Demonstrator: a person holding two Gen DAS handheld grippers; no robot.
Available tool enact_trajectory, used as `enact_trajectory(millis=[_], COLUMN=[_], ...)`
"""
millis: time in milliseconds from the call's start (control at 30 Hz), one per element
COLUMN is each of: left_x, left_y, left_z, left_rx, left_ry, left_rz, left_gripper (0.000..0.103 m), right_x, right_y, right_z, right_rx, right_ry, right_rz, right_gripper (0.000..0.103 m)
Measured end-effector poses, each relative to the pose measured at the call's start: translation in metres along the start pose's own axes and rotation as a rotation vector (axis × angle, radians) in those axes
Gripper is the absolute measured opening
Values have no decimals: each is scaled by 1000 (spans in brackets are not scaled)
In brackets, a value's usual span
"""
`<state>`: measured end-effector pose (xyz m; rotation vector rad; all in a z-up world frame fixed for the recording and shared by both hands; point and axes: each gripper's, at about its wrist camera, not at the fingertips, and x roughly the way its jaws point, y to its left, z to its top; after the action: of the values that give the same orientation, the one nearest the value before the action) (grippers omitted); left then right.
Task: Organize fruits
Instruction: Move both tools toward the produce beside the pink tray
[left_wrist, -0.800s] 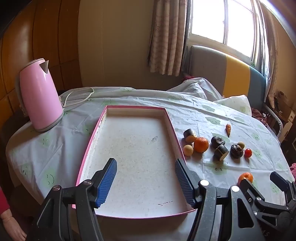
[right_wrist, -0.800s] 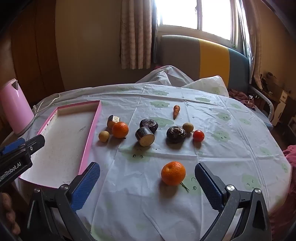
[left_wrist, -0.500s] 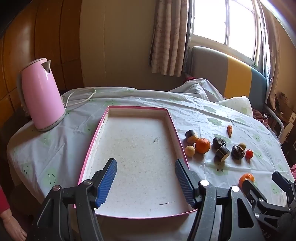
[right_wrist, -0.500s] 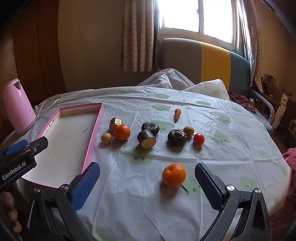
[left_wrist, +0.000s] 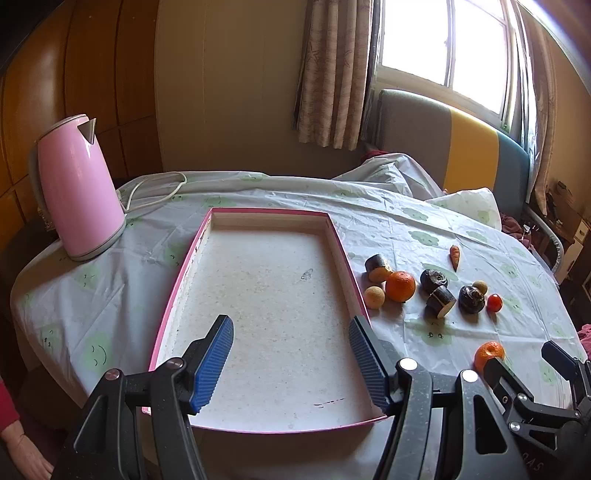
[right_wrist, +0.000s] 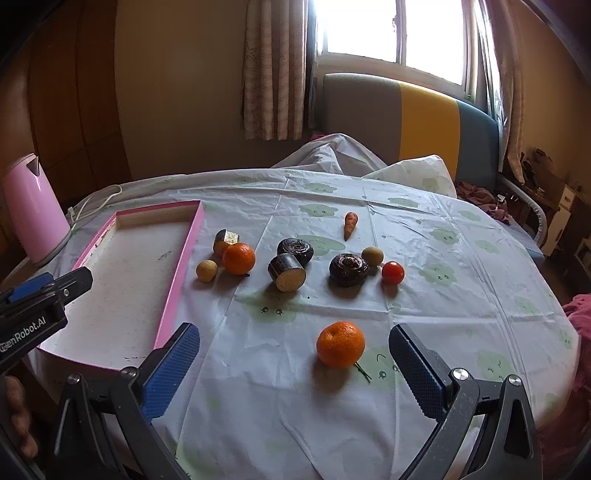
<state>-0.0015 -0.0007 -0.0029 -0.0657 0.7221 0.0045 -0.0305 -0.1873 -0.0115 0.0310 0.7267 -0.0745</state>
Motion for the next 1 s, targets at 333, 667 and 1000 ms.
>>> enact_trajectory(millis=[333,667,1000], left_x=[1,3,4], left_y=[-5,-12,-23], left_z=[-2,-2,0], left_rx=[21,48,86], left_ry=[5,13,11], left_rz=[-15,-44,-88], left_gripper=[66,66,66], right_x=[4,2,1], right_y=[-22,-43,-69], right_z=[-5,-1,0], right_rx=[47,88,140], right_ry=[19,4,-1], right_rz=[-24,-44,-86], right_gripper=[103,103,103])
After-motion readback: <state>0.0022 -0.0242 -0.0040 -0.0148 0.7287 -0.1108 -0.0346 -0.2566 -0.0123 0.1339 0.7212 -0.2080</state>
